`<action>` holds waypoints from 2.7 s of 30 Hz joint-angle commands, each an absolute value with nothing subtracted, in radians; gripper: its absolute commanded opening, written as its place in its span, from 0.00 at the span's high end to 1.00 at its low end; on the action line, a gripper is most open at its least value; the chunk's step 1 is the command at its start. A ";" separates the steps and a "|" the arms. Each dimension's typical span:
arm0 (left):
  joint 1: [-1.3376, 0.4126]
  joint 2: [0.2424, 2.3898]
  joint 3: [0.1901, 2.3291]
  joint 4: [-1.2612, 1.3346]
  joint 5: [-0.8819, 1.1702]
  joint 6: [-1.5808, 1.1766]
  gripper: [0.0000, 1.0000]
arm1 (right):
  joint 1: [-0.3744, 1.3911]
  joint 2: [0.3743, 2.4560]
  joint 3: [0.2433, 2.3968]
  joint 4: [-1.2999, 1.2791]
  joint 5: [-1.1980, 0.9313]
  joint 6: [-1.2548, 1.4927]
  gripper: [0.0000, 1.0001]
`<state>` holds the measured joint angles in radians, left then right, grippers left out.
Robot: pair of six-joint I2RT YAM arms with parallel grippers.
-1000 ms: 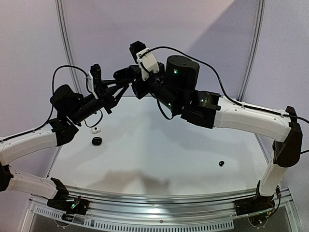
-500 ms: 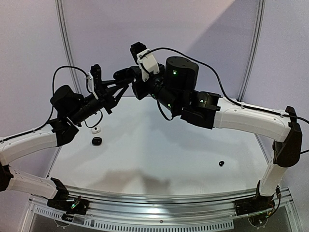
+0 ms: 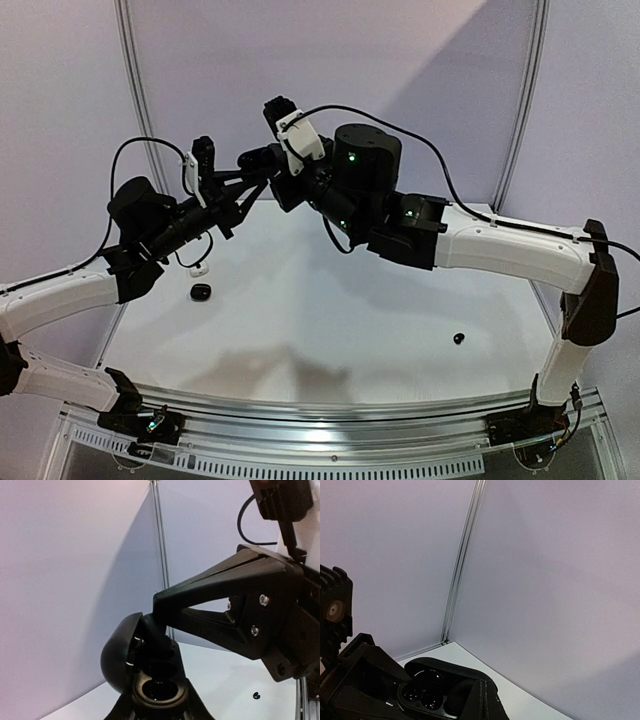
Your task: Insert the wireless bluetooth earbuds into the charging case
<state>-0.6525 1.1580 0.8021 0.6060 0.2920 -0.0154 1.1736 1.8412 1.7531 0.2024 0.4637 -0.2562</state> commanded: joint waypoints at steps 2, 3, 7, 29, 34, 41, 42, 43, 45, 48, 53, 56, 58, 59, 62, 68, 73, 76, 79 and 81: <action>-0.666 1.141 0.807 0.693 0.295 -0.026 1.00 | 1.179 1.876 1.727 0.085 0.488 -0.264 1.00; -0.666 1.141 0.807 0.693 0.295 -0.026 1.00 | 1.180 1.874 1.728 0.081 0.485 -0.266 1.00; -0.665 1.140 0.808 0.693 0.299 -0.025 1.00 | 1.181 1.876 1.733 0.071 0.460 -0.271 0.93; -0.658 1.130 0.804 0.657 0.372 -0.062 1.00 | 1.173 1.853 1.771 -0.036 0.459 -0.259 0.81; -0.652 1.124 0.802 0.648 0.391 -0.083 1.00 | 1.162 1.845 1.789 -0.101 0.404 -0.244 0.78; -0.640 1.120 0.797 0.655 0.475 -0.154 1.00 | 1.132 1.833 1.820 -0.209 0.308 -0.183 0.78; -0.638 1.120 0.795 0.658 0.486 -0.163 1.00 | 1.132 1.829 1.821 -0.220 0.298 -0.182 0.78; -0.635 1.119 0.795 0.661 0.496 -0.170 1.00 | 1.130 1.827 1.824 -0.233 0.284 -0.180 0.78; -0.631 1.120 0.796 0.667 0.517 -0.182 1.00 | 1.127 1.827 1.838 -0.264 0.265 -0.173 0.78; -0.627 1.121 0.795 0.673 0.540 -0.204 1.00 | 1.121 1.827 1.854 -0.298 0.238 -0.160 0.77; -0.624 1.121 0.792 0.685 0.563 -0.220 1.00 | 1.117 1.824 1.868 -0.329 0.203 -0.156 0.75; -0.623 1.120 0.791 0.686 0.575 -0.220 1.00 | 1.117 1.824 1.884 -0.348 0.186 -0.155 0.73; -0.621 1.120 0.790 0.686 0.581 -0.226 1.00 | 1.115 1.824 1.893 -0.363 0.183 -0.152 0.72; -0.621 1.119 0.789 0.686 0.585 -0.229 1.00 | 1.114 1.824 1.898 -0.368 0.178 -0.151 0.72; -0.620 1.118 0.788 0.687 0.595 -0.242 1.00 | 1.110 1.825 1.910 -0.386 0.156 -0.149 0.71; -0.617 1.117 0.787 0.690 0.602 -0.258 1.00 | 1.104 1.828 1.943 -0.447 0.111 -0.141 0.70; -0.615 1.117 0.787 0.692 0.603 -0.260 1.00 | 1.102 1.837 1.970 -0.497 0.090 -0.142 0.69; -0.615 1.117 0.786 0.693 0.606 -0.262 1.00 | 1.101 1.846 1.985 -0.521 0.077 -0.143 0.69; -0.614 1.114 0.784 0.695 0.606 -0.267 1.00 | 1.102 1.849 2.000 -0.542 0.064 -0.144 0.68; -0.611 1.113 0.783 0.698 0.610 -0.270 1.00 | 1.101 1.851 2.007 -0.557 0.056 -0.147 0.67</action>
<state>-0.6075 1.1492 0.7849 0.5983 0.5735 -0.2600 1.1027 1.8095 1.9945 -0.4370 0.1081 -0.1535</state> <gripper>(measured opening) 0.241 0.322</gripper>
